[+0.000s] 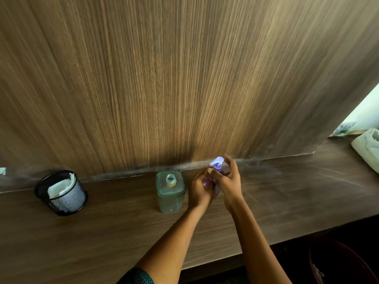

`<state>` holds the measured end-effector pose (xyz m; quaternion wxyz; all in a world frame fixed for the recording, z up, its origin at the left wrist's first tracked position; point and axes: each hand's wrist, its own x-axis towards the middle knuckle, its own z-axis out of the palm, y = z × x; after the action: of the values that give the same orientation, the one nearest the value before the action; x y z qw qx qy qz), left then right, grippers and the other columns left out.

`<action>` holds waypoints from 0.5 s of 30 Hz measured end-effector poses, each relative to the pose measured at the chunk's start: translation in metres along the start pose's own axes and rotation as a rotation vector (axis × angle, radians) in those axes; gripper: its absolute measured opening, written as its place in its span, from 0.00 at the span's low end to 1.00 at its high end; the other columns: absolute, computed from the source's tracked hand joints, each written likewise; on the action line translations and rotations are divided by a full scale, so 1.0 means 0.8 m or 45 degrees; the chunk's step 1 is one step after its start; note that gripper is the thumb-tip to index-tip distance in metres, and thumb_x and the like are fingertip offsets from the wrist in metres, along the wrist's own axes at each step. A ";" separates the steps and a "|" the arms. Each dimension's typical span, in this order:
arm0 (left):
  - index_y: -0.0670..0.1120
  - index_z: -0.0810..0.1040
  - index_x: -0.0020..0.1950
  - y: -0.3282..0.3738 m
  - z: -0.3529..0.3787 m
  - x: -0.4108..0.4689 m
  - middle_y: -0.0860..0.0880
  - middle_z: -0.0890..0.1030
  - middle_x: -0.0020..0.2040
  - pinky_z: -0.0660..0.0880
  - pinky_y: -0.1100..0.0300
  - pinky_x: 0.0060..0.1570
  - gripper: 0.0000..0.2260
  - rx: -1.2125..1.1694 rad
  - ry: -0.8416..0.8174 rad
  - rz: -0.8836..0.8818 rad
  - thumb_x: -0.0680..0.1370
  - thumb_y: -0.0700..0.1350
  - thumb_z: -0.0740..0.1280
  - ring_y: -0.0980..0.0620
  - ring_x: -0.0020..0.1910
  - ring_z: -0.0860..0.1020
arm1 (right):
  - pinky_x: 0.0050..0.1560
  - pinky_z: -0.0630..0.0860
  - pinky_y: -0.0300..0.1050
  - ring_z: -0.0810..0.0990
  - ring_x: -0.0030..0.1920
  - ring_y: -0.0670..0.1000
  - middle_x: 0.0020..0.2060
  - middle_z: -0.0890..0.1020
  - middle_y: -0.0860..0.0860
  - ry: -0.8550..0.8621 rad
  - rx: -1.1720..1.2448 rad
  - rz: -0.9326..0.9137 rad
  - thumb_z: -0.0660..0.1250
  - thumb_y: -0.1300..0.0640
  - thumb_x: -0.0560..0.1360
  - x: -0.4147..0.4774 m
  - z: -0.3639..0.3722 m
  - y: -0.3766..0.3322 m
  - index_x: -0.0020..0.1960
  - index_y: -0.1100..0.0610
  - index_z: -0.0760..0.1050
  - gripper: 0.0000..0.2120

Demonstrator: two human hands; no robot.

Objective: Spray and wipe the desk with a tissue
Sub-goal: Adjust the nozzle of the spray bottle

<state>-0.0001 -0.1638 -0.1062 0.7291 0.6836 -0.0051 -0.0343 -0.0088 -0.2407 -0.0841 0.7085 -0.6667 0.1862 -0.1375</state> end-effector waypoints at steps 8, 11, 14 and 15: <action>0.51 0.78 0.54 0.000 -0.001 -0.002 0.66 0.75 0.40 0.66 0.81 0.42 0.13 0.105 -0.051 0.140 0.74 0.36 0.67 0.80 0.41 0.73 | 0.30 0.77 0.33 0.80 0.28 0.42 0.29 0.84 0.48 0.086 0.386 0.094 0.65 0.72 0.72 -0.003 -0.005 0.001 0.52 0.67 0.78 0.10; 0.51 0.76 0.55 0.000 -0.001 -0.002 0.67 0.74 0.42 0.66 0.82 0.43 0.15 0.087 -0.050 0.140 0.73 0.34 0.67 0.81 0.41 0.72 | 0.27 0.77 0.35 0.80 0.26 0.43 0.27 0.83 0.49 0.148 0.453 0.131 0.66 0.74 0.70 -0.003 -0.001 -0.003 0.45 0.64 0.78 0.08; 0.53 0.78 0.50 -0.005 0.000 0.000 0.67 0.78 0.37 0.68 0.78 0.44 0.13 0.119 -0.040 0.088 0.74 0.35 0.66 0.78 0.41 0.74 | 0.25 0.76 0.35 0.77 0.22 0.43 0.25 0.82 0.49 0.223 0.442 0.132 0.68 0.74 0.69 -0.002 0.004 -0.006 0.41 0.62 0.77 0.08; 0.50 0.79 0.50 -0.008 0.000 0.002 0.66 0.81 0.39 0.70 0.74 0.48 0.12 0.130 -0.038 0.073 0.74 0.34 0.66 0.75 0.42 0.75 | 0.26 0.77 0.36 0.77 0.23 0.43 0.26 0.82 0.51 0.247 0.420 0.136 0.69 0.74 0.68 0.000 0.006 -0.006 0.41 0.62 0.76 0.09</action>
<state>0.0013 -0.1639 -0.1127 0.6938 0.7189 -0.0372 -0.0231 -0.0067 -0.2369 -0.0790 0.7932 -0.5143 0.2635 -0.1921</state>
